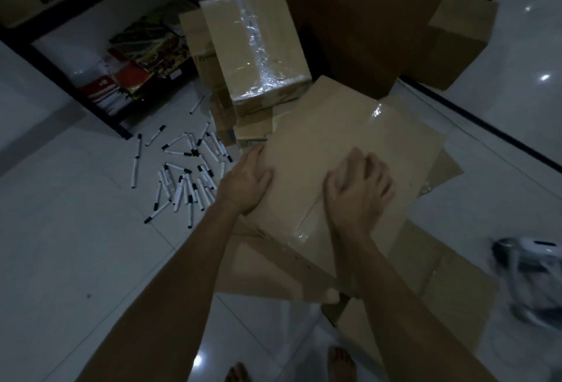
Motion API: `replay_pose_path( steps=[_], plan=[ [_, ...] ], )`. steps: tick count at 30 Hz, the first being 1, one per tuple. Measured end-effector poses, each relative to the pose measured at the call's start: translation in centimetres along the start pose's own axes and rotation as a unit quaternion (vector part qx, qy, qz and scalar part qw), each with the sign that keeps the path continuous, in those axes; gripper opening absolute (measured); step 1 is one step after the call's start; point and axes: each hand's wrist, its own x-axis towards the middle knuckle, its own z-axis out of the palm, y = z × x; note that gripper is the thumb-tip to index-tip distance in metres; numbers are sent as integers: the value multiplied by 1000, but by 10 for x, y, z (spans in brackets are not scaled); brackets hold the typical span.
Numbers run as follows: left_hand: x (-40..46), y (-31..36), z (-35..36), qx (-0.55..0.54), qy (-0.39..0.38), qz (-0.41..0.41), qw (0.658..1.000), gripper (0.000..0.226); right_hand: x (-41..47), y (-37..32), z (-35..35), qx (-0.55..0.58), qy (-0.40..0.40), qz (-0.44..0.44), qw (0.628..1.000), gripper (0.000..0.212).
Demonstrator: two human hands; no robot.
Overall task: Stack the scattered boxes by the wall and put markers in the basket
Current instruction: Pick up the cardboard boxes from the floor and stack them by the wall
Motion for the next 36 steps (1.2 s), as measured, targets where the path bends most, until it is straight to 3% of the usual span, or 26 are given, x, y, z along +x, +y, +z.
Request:
replay_pose_path(
  steps=[3,9,19,25,36],
  plan=[
    [-7,-8,5,14,9,-13,1000,62,-9,22,-7,4,0,125,992,76],
    [-19,-12,10,12,40,-44,998,64,-14,20,-7,-9,-31,129,991,75],
    [-82,0,38,-25,114,-168,979,65,-12,36,-15,-38,-30,12,999,71],
    [-137,14,51,-34,184,-250,950,65,-17,33,-27,-35,-86,-76,993,71],
    [-192,28,65,-51,246,-391,886,67,-12,22,-14,-21,-160,-228,960,73]
  ],
)
